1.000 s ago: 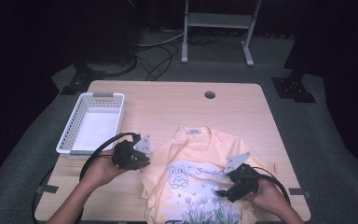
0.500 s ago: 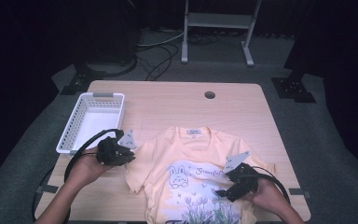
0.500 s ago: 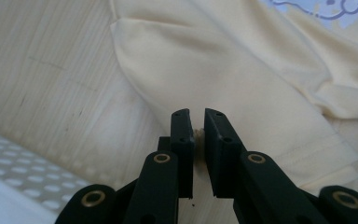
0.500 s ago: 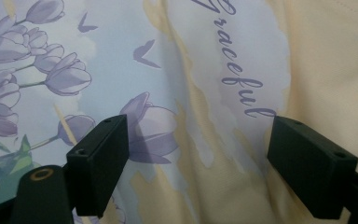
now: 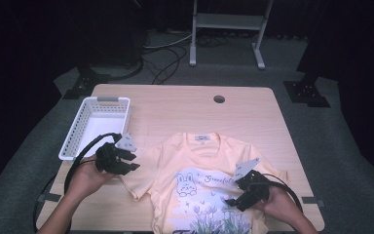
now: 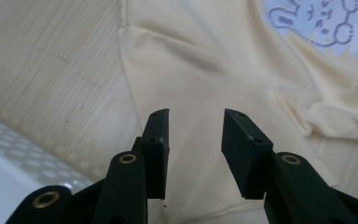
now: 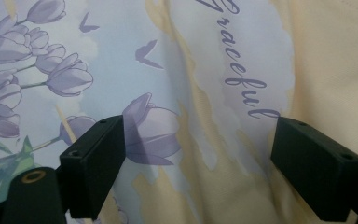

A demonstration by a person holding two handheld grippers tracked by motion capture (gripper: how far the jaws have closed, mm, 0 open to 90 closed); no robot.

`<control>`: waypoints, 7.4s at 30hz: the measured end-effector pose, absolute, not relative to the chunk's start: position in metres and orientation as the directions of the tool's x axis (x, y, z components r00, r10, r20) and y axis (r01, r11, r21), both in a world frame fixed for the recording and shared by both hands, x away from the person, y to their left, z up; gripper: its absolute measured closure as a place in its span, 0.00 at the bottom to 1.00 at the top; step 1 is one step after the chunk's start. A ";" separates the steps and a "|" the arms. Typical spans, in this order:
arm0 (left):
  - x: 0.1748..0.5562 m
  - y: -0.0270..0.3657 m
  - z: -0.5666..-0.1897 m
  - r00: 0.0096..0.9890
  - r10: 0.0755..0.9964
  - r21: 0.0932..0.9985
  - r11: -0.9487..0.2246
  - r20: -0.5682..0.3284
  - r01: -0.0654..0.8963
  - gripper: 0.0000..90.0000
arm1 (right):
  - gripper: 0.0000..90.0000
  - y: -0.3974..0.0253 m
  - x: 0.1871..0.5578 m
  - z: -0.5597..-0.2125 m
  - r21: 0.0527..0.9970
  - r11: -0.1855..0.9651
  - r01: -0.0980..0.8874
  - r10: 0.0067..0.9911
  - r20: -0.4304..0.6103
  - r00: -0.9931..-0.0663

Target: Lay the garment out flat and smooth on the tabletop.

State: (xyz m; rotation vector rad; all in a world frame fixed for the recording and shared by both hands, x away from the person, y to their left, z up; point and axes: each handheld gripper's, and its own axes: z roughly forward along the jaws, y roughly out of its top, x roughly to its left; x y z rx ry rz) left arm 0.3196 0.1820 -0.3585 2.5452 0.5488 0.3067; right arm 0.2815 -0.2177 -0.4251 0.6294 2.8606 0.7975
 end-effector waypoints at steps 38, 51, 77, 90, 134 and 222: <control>0.290 0.098 -0.416 0.954 0.298 0.487 -0.828 -0.038 0.278 0.26 | 0.10 -0.223 0.264 -0.428 0.534 0.761 0.368 0.425 0.018 -0.905; 0.307 0.097 -0.417 0.947 0.322 0.469 -0.837 0.007 0.282 0.23 | 0.04 -0.219 0.277 -0.432 0.546 0.759 0.354 0.416 0.012 -0.909; 0.366 0.111 -0.418 0.925 0.379 0.489 -0.810 0.014 0.325 0.22 | 0.04 -0.207 0.323 -0.431 0.541 0.753 0.374 0.440 0.009 -0.898; 0.356 0.114 -0.407 0.915 0.402 0.540 -0.764 -0.029 0.352 0.19 | 0.08 -0.210 0.323 -0.420 0.552 0.721 0.419 0.486 0.029 -0.874; 0.316 0.099 -0.423 0.927 0.375 0.525 -0.790 0.006 0.316 0.17 | 0.04 -0.218 0.295 -0.431 0.543 0.741 0.394 0.461 0.014 -0.887; 0.329 0.133 -0.396 0.834 0.541 0.711 -0.545 -0.106 0.444 0.11 | 0.08 -0.270 0.316 -0.415 0.711 0.510 0.485 0.631 0.074 -0.772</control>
